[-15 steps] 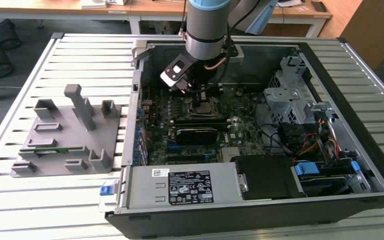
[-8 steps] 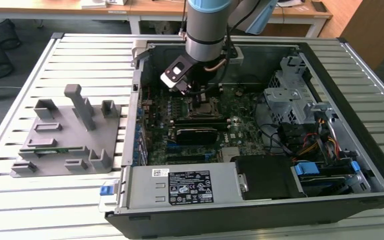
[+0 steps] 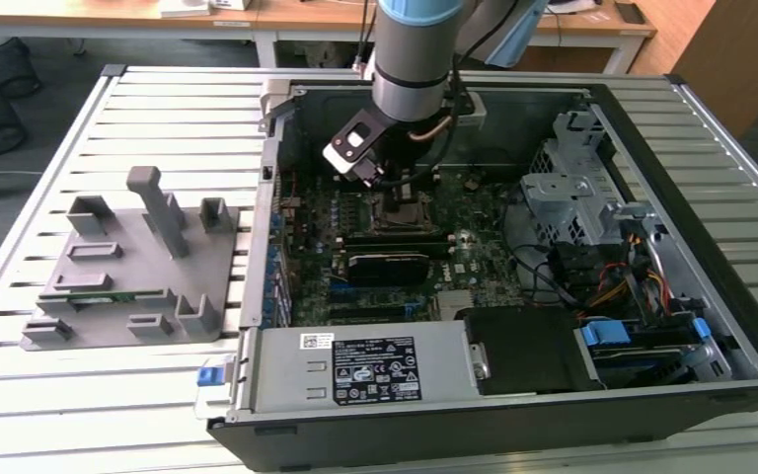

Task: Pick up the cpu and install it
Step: 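Close the cpu cover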

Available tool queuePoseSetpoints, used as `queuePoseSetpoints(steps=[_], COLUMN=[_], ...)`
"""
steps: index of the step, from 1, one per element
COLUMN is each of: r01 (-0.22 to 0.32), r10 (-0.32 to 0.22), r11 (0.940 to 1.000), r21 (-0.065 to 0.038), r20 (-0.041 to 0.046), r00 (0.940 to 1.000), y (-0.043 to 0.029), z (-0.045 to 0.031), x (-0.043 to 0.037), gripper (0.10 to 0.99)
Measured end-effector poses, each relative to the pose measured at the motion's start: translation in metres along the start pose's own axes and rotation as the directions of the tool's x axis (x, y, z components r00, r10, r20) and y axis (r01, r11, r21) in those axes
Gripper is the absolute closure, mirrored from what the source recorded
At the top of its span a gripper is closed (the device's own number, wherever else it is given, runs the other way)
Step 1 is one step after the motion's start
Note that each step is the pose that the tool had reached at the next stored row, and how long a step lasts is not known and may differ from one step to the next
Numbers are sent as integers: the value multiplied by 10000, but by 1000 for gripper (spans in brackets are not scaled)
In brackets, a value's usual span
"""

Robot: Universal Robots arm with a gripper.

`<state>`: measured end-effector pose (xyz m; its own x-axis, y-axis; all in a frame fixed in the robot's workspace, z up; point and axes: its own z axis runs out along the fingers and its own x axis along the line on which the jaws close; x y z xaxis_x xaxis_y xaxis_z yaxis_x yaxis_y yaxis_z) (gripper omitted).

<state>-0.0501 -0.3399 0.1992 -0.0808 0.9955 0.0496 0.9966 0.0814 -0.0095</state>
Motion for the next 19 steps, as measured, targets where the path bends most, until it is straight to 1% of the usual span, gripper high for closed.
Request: queuePoseSetpoints(steps=[2, 8, 12, 19], r01=[0, 0, 2, -1], r10=[0, 0, -2, 1], r11=[10000, 10000, 10000, 10000], r21=[4, 7, 7, 7], r20=[4, 8, 10, 11], r00=[10000, 10000, 10000, 10000], y=[-1, -3, 6, 98], z=[-29, -166, -168, -167], x=[1, 7, 5, -4], gripper=[980, 980, 980, 980])
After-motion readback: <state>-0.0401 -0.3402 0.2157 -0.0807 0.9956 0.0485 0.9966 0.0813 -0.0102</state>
